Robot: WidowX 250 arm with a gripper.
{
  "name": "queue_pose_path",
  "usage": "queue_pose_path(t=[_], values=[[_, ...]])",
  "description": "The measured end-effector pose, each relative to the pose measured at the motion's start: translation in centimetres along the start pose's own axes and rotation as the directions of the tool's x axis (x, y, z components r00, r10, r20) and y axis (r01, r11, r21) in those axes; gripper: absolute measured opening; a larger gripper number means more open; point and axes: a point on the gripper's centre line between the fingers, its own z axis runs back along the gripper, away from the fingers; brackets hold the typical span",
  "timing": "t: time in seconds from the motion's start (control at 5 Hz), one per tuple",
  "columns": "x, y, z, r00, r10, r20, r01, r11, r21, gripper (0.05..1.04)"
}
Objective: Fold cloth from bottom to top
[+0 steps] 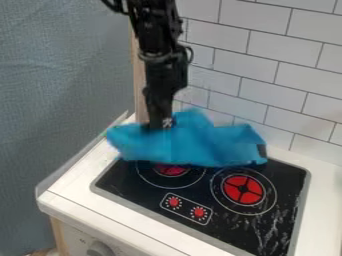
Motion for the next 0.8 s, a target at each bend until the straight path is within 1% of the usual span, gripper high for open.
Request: queue_pose_path(t=[0.2,0.4,0.6,0.8], values=[[0.7,2.6,-0.5,0.999,0.049,-0.009,-0.049,0.999,0.012,0.064],[1.2,4.7,-1.8,0.997,0.075,-0.021,-0.075,0.997,0.016,0.064],[1.4,5.6,-3.2,0.996,0.077,-0.041,-0.076,0.997,0.019,0.064],[1.4,6.0,-4.8,0.997,0.061,-0.041,-0.059,0.998,0.031,0.064]])
